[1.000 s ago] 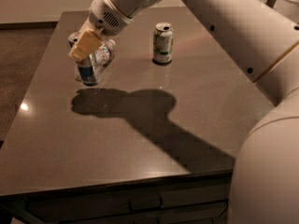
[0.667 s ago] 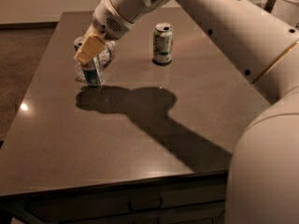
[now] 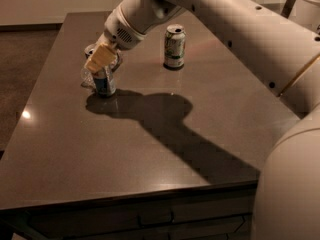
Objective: Move redbull can near water bottle
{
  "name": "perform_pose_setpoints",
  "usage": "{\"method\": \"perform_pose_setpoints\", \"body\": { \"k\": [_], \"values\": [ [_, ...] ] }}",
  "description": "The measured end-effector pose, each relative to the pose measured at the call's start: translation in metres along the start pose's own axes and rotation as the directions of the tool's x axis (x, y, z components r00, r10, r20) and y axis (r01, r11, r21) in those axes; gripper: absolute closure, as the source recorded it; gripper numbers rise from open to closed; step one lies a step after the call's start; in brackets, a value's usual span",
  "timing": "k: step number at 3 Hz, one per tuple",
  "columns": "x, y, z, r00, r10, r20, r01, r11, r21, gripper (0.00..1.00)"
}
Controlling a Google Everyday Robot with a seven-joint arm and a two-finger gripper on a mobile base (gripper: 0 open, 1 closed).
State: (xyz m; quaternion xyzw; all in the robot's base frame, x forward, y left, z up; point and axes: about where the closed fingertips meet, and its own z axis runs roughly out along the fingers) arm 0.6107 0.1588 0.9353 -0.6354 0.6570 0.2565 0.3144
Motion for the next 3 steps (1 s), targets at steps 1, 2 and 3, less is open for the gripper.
{"method": "perform_pose_setpoints", "body": {
  "k": [1,2,3],
  "values": [
    [0.0041,-0.0035,-0.0009,1.0,0.01,0.022,-0.011,0.9995,0.029,0.35],
    [0.0035,-0.0028,0.0009,1.0,0.009,0.021,-0.01,0.9996,0.026,0.12],
    [0.003,-0.002,0.0025,1.0,0.008,0.021,-0.009,0.9997,0.023,0.0]
  ]
}}
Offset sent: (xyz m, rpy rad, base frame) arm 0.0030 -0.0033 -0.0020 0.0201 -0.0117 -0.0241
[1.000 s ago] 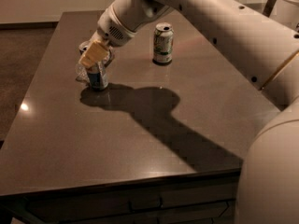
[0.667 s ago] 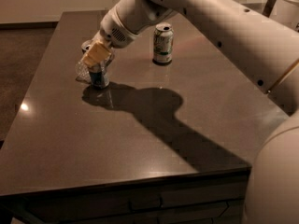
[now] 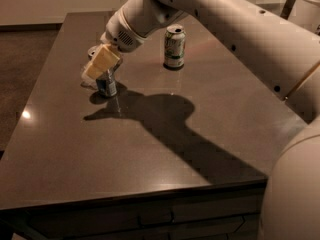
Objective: Move redbull can near water bottle
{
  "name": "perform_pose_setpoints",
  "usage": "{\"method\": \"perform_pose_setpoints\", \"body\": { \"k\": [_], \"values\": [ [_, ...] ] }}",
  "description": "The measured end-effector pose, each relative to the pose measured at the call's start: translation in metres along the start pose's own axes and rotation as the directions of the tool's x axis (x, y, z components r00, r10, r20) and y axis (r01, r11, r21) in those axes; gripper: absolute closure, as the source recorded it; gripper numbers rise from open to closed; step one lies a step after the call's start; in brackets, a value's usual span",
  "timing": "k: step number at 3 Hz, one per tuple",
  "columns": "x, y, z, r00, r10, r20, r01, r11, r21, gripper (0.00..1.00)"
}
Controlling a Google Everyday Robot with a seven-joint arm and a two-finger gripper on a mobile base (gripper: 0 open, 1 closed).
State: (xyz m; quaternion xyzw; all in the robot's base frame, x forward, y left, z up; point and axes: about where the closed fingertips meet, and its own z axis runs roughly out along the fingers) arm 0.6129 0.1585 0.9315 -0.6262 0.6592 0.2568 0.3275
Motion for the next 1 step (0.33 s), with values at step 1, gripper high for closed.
{"method": "perform_pose_setpoints", "body": {
  "k": [1],
  "values": [
    [0.0,0.0,0.0001,1.0,0.0,0.0,0.0,1.0,0.0,0.0]
  ]
}}
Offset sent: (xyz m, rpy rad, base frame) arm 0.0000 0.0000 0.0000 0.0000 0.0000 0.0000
